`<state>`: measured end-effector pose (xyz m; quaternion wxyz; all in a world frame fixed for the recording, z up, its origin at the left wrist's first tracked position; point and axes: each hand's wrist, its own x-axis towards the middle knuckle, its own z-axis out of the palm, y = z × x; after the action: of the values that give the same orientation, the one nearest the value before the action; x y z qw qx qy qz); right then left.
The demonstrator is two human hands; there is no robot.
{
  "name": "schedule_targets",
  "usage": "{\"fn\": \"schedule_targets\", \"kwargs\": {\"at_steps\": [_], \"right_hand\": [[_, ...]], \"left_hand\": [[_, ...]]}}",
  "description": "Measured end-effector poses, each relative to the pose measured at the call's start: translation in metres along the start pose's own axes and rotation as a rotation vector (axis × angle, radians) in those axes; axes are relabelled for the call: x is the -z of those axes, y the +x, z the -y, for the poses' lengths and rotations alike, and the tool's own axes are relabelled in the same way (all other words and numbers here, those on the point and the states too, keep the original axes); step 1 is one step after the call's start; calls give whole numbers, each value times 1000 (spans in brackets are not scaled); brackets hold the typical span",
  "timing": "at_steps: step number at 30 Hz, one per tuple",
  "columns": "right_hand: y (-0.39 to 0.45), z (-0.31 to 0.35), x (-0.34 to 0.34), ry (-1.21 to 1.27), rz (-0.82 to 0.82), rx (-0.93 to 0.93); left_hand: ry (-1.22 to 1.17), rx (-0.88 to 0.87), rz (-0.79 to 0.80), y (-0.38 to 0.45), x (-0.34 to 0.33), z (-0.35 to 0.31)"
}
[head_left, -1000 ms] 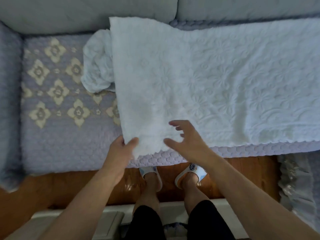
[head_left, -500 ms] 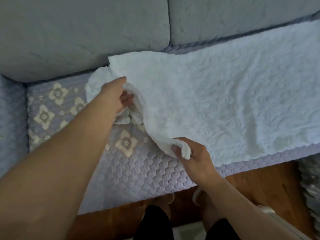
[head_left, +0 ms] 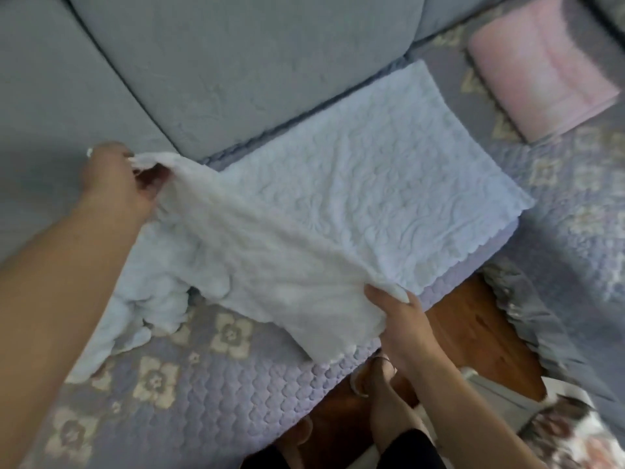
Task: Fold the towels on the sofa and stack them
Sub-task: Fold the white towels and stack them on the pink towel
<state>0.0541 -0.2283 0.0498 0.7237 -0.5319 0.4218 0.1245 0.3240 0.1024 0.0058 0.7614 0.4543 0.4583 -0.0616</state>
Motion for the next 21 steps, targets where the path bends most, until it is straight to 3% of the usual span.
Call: {"fn": "schedule_targets", "kwargs": {"at_steps": [5, 9, 15, 21], "right_hand": [[44, 62, 86, -152, -363, 216], [95, 108, 172, -249, -471, 259], [225, 155, 285, -228, -395, 65], [298, 182, 348, -200, -402, 1]], "left_hand": [[65, -82, 267, -88, -170, 24], [195, -30, 387, -105, -279, 82], [506, -10, 284, -68, -437, 198], [641, -65, 189, -36, -568, 266]]}}
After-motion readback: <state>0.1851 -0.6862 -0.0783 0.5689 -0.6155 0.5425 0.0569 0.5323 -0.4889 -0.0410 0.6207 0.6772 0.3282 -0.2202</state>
